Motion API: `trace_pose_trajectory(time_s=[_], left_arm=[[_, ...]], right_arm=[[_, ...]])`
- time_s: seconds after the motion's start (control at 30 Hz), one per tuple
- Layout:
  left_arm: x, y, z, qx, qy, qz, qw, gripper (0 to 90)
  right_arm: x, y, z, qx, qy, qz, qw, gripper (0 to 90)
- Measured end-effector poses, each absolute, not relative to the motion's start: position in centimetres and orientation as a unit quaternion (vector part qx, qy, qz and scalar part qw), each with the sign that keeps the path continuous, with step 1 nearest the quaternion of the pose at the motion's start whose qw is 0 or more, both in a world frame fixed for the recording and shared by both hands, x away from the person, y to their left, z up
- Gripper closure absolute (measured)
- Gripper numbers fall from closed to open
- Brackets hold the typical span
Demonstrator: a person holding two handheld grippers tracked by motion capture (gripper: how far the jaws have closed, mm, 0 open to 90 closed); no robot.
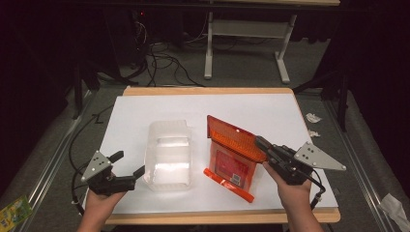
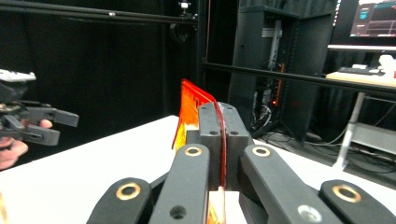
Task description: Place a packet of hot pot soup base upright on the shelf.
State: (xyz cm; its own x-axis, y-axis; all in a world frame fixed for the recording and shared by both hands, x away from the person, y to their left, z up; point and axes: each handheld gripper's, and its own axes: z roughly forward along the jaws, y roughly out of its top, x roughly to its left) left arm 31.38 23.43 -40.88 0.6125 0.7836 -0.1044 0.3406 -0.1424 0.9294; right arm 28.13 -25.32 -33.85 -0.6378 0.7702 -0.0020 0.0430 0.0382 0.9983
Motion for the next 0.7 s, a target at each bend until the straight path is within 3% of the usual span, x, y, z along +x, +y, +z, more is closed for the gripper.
trace_pose_trajectory(time_s=[0.7], left_arm=[[35.2,18.3,-38.0,0.747,0.362,0.167,0.533,9.7]], right_arm=[[28.3,-25.9,-34.2,0.317,0.653,0.627,0.284,90.0]])
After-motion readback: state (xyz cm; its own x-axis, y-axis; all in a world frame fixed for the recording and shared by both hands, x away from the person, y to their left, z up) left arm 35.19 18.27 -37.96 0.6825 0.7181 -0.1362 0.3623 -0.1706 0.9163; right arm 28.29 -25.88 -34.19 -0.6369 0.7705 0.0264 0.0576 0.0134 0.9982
